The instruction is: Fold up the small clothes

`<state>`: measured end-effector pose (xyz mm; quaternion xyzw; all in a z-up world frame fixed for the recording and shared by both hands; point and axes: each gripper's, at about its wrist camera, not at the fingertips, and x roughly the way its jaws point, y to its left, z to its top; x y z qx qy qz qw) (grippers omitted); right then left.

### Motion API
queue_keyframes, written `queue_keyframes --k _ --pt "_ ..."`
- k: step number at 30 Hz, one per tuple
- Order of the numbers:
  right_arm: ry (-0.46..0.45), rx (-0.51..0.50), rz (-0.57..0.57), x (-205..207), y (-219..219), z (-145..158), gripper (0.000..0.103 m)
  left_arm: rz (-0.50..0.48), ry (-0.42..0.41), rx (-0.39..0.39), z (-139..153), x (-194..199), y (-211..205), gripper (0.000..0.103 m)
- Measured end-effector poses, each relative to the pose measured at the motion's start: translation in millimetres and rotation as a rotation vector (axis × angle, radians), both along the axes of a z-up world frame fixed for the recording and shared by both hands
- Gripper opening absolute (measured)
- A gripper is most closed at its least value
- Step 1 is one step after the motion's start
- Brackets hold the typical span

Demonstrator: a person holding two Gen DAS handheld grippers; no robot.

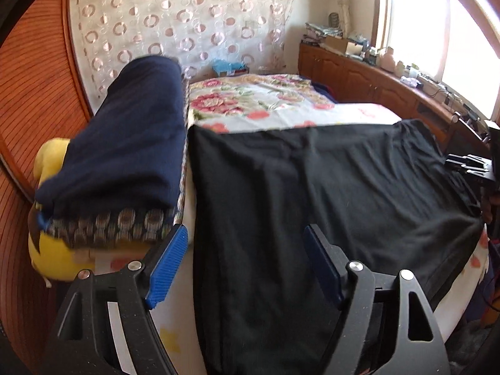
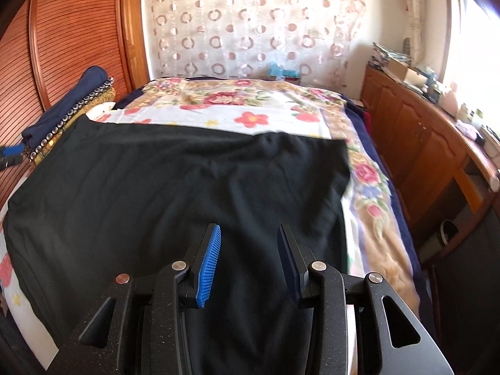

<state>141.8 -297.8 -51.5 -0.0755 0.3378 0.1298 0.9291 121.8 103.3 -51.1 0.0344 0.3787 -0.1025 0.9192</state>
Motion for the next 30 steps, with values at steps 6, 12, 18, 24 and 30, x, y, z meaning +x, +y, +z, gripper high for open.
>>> queue_keyframes --k 6,12,18,24,30 --pt "0.008 0.07 -0.037 -35 -7 0 0.039 0.082 0.025 -0.004 -24 -28 16 0.077" --pt "0.004 0.054 -0.029 -63 -9 -9 0.039 0.121 0.035 -0.037 -41 -41 26 0.077" --pt "-0.011 0.066 -0.064 -59 -18 -12 0.039 0.125 0.061 -0.042 -57 -48 30 0.077" --pt "-0.052 0.058 -0.102 -64 -17 -17 0.04 0.145 0.018 -0.039 -61 -59 33 0.077" --pt "-0.097 0.076 -0.108 -73 -19 -22 0.041 0.152 0.022 -0.041 -60 -59 35 0.077"
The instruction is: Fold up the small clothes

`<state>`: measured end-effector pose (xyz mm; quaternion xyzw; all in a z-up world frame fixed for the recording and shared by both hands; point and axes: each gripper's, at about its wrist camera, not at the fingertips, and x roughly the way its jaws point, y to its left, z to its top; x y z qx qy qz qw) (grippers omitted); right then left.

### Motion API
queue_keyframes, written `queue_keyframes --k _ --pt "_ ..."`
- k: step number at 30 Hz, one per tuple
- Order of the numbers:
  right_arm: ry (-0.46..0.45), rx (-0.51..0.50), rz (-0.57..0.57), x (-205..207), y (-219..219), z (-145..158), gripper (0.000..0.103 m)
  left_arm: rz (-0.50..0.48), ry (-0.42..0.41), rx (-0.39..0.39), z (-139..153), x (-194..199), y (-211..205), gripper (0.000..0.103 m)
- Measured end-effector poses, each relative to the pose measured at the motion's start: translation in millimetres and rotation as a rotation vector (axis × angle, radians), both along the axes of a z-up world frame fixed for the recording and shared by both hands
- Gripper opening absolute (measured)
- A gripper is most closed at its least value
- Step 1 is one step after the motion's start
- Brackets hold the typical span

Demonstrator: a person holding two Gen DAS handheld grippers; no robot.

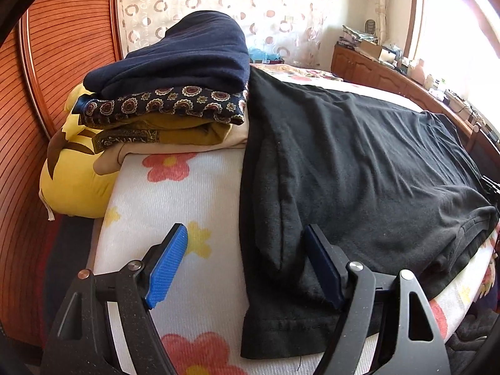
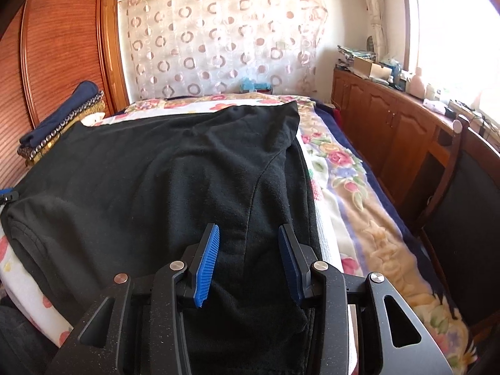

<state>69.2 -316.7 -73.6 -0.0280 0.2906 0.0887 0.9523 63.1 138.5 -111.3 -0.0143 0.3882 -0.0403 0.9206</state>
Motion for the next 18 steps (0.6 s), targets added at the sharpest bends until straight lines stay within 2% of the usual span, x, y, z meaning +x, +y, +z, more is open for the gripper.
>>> queue_keyframes --k 8,10,13,17,18 --pt "-0.018 -0.003 0.008 1 -4 -7 0.043 -0.013 0.017 -0.008 2 -1 -4 0.077" --pt "-0.018 -0.011 0.006 0 -2 -8 0.043 -0.028 0.014 -0.02 3 -3 -7 0.073" --pt "-0.018 -0.017 0.006 -1 -1 -8 0.045 -0.034 0.008 -0.019 4 -6 -11 0.059" --pt "-0.009 -0.027 0.027 0 2 -8 0.054 -0.042 0.007 -0.026 5 -9 -15 0.045" --pt "-0.007 -0.043 0.029 0 4 -8 0.055 -0.043 0.007 -0.027 5 -9 -15 0.038"
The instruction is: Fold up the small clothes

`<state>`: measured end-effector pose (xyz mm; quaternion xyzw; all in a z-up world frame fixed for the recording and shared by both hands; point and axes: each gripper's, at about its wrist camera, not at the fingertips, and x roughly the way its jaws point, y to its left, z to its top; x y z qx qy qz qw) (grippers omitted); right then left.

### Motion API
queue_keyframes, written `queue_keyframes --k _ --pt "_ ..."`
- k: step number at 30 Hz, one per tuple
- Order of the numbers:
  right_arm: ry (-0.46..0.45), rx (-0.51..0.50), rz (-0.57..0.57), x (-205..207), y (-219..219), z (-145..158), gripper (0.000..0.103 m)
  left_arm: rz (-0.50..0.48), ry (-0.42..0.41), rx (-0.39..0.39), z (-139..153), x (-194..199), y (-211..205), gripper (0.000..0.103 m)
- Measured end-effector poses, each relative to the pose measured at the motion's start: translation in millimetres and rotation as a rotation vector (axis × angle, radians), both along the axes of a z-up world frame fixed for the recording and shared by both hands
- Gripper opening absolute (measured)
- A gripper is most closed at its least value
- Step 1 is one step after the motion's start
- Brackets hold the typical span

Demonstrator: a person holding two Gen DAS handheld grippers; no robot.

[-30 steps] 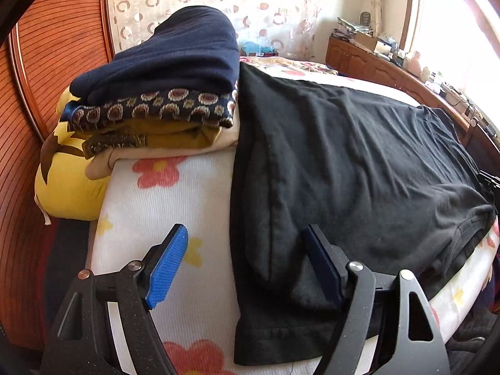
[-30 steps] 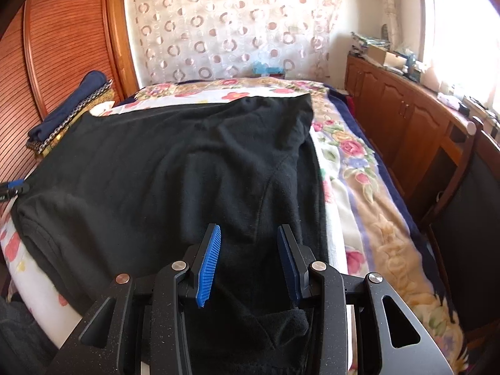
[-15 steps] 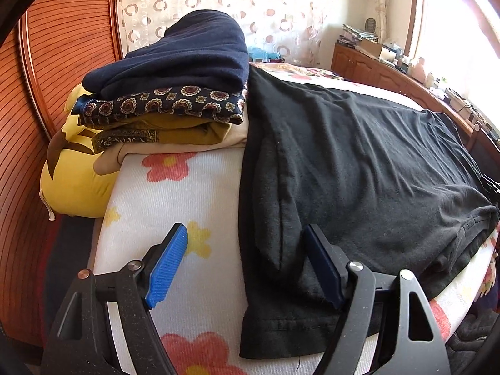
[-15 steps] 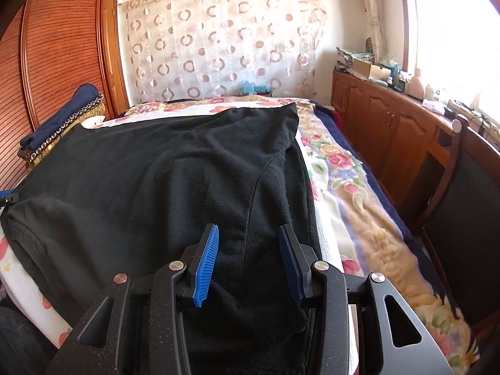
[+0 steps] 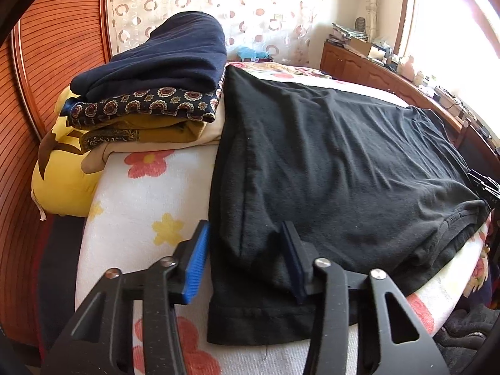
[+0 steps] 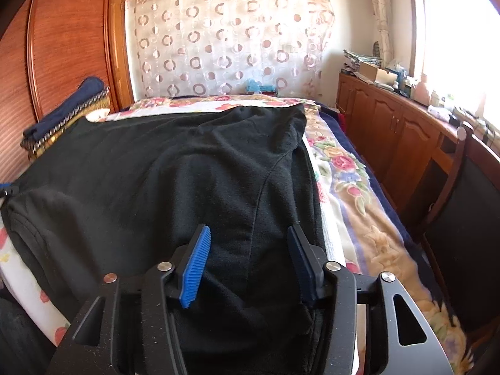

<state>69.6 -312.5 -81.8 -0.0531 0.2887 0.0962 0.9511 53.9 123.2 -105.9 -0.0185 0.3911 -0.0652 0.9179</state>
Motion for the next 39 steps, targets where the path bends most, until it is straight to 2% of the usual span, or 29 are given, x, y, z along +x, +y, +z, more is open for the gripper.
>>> queue_keyframes --k 1,3,6,13,16,19,22,32,35,37,39 --pt "0.001 -0.011 -0.001 0 1 0 0.056 -0.003 0.0 -0.002 0 -1 -1 0.033" --pt "0.01 -0.001 0.0 1 1 1 0.062 -0.015 0.005 -0.018 1 -1 -1 0.017" --pt "0.021 0.018 -0.007 1 -1 2 0.069 -0.029 -0.025 -0.04 12 -3 -8 0.011" --pt "0.016 0.035 -0.004 -1 -5 1 0.072 -0.116 -0.16 -0.095 69 0 -48 0.01" --pt "0.031 0.005 0.009 0 -1 2 0.075 -0.18 -0.194 -0.08 85 9 -75 0.01" --pt "0.047 -0.004 0.029 -1 2 5 0.075 -0.242 -0.202 -0.073 92 19 -101 0.01" --pt "0.07 0.033 0.057 -3 -1 11 0.075 -0.306 -0.212 -0.071 103 32 -132 0.009" --pt "0.005 0.06 0.054 -16 -5 43 0.075 -0.499 -0.296 -0.085 162 39 -216 0.009" --pt "-0.009 0.08 0.057 -22 -7 47 0.074 -0.529 -0.285 -0.079 164 35 -228 0.011" --pt "-0.004 0.112 0.067 -24 -9 47 0.075 -0.539 -0.262 -0.064 155 35 -231 0.022" --pt "-0.001 0.121 0.073 -24 -10 48 0.074 -0.541 -0.259 -0.054 148 33 -227 0.039"
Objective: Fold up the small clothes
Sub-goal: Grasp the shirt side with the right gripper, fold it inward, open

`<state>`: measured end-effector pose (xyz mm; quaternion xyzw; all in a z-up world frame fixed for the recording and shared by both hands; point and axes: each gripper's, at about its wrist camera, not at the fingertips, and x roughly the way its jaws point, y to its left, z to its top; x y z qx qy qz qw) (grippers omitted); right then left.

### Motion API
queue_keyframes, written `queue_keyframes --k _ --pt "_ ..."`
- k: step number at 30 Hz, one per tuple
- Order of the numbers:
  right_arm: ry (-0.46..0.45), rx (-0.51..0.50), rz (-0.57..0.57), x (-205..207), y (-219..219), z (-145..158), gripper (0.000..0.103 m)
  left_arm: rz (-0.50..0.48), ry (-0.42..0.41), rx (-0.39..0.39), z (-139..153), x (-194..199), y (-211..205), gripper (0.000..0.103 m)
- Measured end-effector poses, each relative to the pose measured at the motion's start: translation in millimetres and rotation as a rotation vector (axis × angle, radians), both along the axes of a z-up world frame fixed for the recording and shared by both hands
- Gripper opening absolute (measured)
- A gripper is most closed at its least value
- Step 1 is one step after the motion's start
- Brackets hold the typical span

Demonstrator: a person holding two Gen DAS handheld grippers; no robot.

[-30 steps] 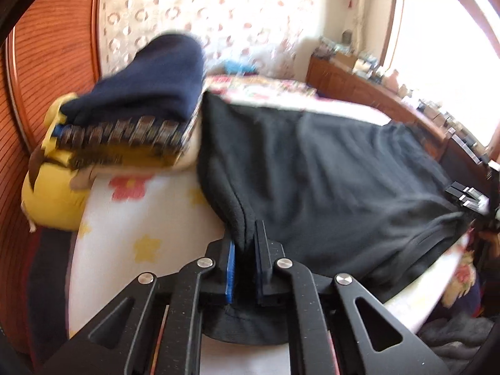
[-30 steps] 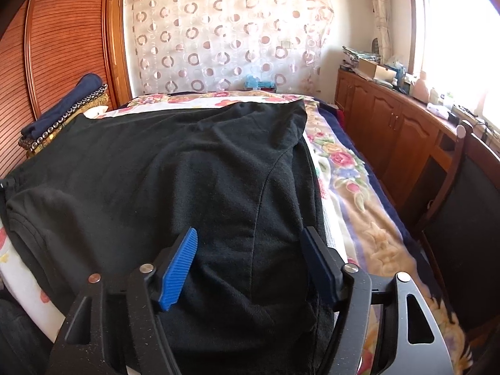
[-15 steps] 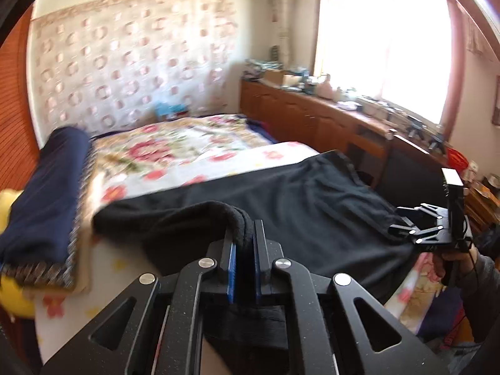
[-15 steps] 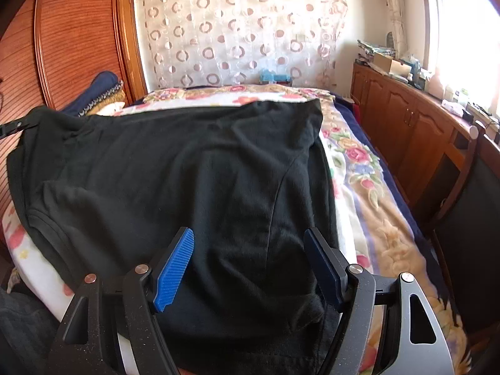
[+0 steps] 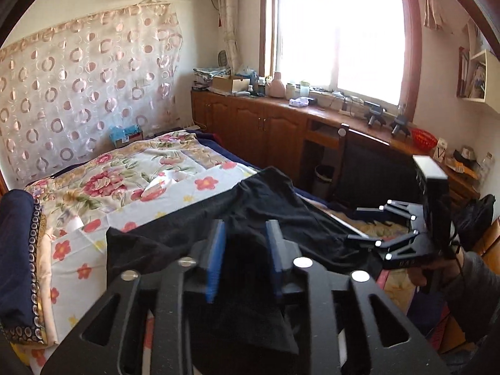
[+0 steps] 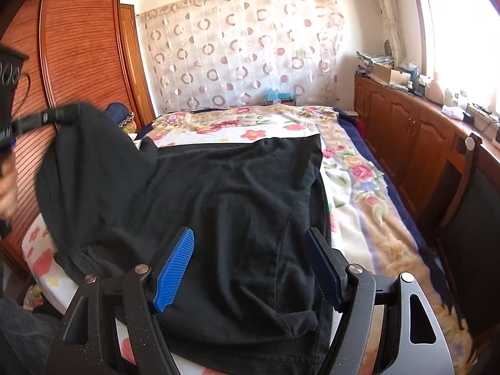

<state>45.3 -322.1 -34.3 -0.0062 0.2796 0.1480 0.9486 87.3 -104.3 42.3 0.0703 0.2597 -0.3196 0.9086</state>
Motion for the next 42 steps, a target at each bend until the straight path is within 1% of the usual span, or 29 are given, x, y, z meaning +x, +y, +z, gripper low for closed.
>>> queue_keyframes --k 2,4,5,6,7,8,9,16,18,21,25,29,31,34,36,38,40,42 --pt "-0.001 -0.01 0.003 0 2 0 0.074 0.005 0.019 0.011 -10 -1 4 0.041" --pt "0.005 -0.015 0.007 2 4 -2 0.075 0.021 0.043 0.02 -18 2 12 0.047" --pt "0.007 -0.016 0.01 3 7 -2 0.074 0.032 0.046 0.023 -21 2 16 0.053" --pt "0.009 -0.017 0.014 4 9 -2 0.075 0.042 0.049 0.025 -24 1 19 0.062" --pt "0.011 -0.017 0.019 6 11 -3 0.075 0.055 0.055 0.02 -29 1 25 0.066" --pt "0.014 -0.018 0.025 7 14 -3 0.075 0.065 0.061 0.015 -32 0 29 0.074" --pt "0.017 -0.017 0.032 11 17 -3 0.075 0.079 0.07 0.008 -36 0 35 0.077" --pt "0.022 -0.036 0.121 23 54 -1 0.075 0.182 0.089 0.009 -58 -10 62 0.077" --pt "0.019 -0.046 0.155 26 68 0 0.075 0.204 0.098 0.019 -64 -11 67 0.077" --pt "0.021 -0.068 0.197 30 90 -1 0.075 0.219 0.11 0.007 -71 -13 75 0.077" --pt "0.06 -0.108 0.232 47 113 -14 0.074 0.236 0.126 -0.006 -77 -15 86 0.077" --pt "0.11 -0.121 0.232 61 122 -26 0.074 0.249 0.124 -0.004 -80 -18 90 0.077" --pt "0.134 -0.113 0.246 65 125 -30 0.07 0.249 0.129 -0.011 -80 -18 90 0.077" --pt "0.162 -0.12 0.259 70 129 -35 0.055 0.249 0.13 -0.012 -81 -18 91 0.077" --pt "0.173 -0.135 0.271 70 130 -35 0.023 0.251 0.129 -0.014 -81 -18 91 0.077" --pt "0.157 -0.153 0.273 70 132 -34 0.013 0.255 0.128 -0.017 -83 -18 91 0.077" --pt "0.13 -0.15 0.287 64 133 -26 0.011 0.258 0.128 -0.019 -83 -19 92 0.077" --pt "0.083 -0.145 0.285 58 132 -15 0.01 0.263 0.126 -0.025 -83 -19 92 0.077"
